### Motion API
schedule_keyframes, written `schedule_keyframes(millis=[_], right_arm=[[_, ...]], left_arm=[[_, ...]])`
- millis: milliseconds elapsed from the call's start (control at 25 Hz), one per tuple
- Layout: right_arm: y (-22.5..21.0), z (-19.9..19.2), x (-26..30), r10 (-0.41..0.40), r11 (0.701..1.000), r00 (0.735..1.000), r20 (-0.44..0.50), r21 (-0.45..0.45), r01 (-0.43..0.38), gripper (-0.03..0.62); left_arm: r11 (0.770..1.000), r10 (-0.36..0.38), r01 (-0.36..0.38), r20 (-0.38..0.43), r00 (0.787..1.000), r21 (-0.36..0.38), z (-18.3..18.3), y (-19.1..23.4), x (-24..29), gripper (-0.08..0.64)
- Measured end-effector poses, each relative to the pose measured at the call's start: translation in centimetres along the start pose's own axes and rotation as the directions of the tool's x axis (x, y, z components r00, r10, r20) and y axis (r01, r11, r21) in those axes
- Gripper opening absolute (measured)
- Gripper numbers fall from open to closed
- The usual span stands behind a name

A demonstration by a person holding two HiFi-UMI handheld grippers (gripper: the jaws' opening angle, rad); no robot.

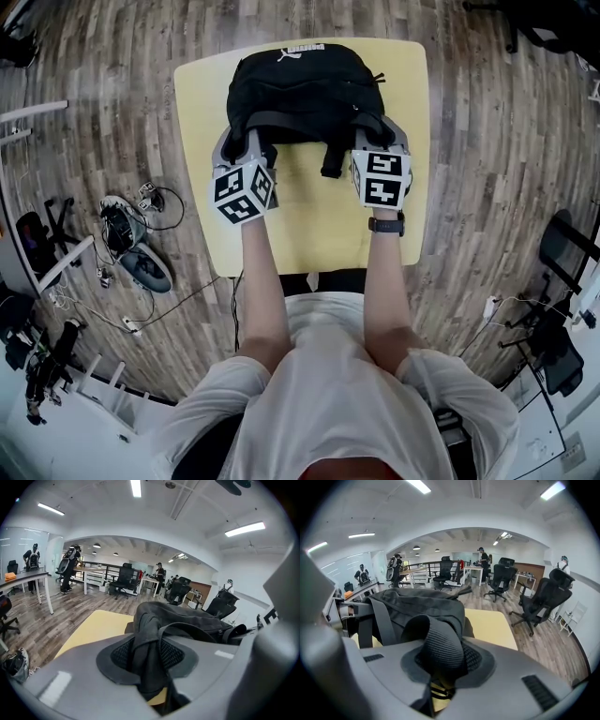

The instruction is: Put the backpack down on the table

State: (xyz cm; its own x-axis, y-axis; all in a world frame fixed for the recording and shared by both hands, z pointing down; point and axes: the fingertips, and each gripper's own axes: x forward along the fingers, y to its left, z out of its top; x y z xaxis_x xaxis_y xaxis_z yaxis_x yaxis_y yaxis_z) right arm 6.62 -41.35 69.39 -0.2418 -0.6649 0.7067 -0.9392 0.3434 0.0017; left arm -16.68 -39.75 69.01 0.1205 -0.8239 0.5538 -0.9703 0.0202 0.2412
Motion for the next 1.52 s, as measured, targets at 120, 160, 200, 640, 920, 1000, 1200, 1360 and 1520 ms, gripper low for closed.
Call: schedule_keyframes(millis=[120, 160, 200, 640, 920, 1000, 1200, 1360, 1520], right_arm=[[0.2, -1.1, 0.2, 0.009, 1.0, 1.0, -0.022, -0.001, -0.009, 0.074], [0.2, -1.5, 0.2, 0.013, 1.0, 1.0, -0.026, 0.001, -0.013, 0.084], [0.3, -1.9, 0.3, 0.017, 1.0, 0.999, -0.028, 0.003, -0.017, 0.094], [0.6, -2.2, -0.8, 0.056, 0.998, 0.998, 0.001, 0.038, -0.056, 0.261], [0.3, -2.1, -3.0, 0.056, 0.997, 0.998, 0.026, 0.048, -0.057, 0.272], [0.4, -2.2, -3.7, 0.052, 0.997, 0.998, 0.029, 0.053, -0.054, 0.272], [1.1, -1.7, -6.1, 0.053, 0.997, 0.997, 0.061, 0.059, -0.057, 0.272], [1.8, -0.4, -8.2, 0.051, 0.997, 0.993, 0.11, 0.054, -0.057, 0.272], [2.5, 0.6, -10.4, 0.048, 0.996, 0.988, 0.15, 0.065, -0.059, 0.272]], left_arm=[[0.998, 0.024, -0.023, -0.01, 1.0, 0.054, -0.6, 0.4, 0.1, 0.098], [0.997, 0.029, -0.028, -0.012, 1.0, 0.068, -0.8, 0.5, 0.1, 0.101], [0.997, 0.031, -0.03, -0.013, 0.999, 0.077, -1.0, 0.5, 0.1, 0.104], [0.998, 0.025, -0.025, 0.001, 1.0, 0.055, -1.1, 1.4, -1.0, 0.26], [0.999, -0.001, 0.001, -0.002, 1.0, 0.032, -1.2, 1.4, -2.7, 0.324], [0.999, -0.008, 0.008, 0.007, 1.0, 0.036, -0.9, 1.1, -3.3, 0.324], [0.998, -0.035, 0.033, 0.027, 0.999, 0.053, -0.3, 0.0, -5.3, 0.324], [0.995, -0.058, 0.052, 0.063, 0.996, 0.085, 0.6, -0.9, -6.9, 0.322], [0.986, -0.066, 0.051, 0.087, 0.994, 0.161, 1.4, -1.7, -8.9, 0.321]])
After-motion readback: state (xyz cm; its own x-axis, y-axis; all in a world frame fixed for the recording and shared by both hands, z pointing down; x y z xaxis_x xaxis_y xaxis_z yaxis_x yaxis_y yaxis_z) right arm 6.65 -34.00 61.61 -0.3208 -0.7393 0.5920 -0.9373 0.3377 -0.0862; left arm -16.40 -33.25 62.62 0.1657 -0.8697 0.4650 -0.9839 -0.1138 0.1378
